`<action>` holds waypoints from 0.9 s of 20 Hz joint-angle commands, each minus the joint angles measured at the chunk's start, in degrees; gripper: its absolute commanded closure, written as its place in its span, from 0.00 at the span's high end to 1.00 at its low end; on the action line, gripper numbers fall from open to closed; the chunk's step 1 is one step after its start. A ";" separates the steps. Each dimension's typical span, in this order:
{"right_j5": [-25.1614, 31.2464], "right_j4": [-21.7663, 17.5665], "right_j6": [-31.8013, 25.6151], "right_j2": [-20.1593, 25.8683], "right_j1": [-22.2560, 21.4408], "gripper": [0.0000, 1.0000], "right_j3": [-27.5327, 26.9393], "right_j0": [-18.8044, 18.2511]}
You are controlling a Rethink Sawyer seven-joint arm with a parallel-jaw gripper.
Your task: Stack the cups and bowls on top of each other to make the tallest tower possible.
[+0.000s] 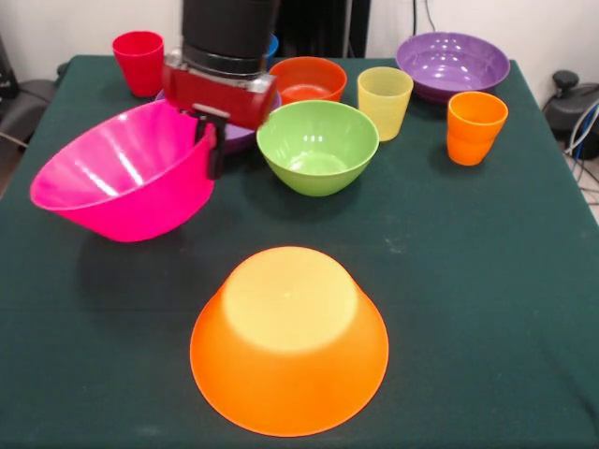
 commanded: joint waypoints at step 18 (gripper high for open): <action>40.32 -2.32 -8.29 1.49 11.38 0.00 -43.26 16.65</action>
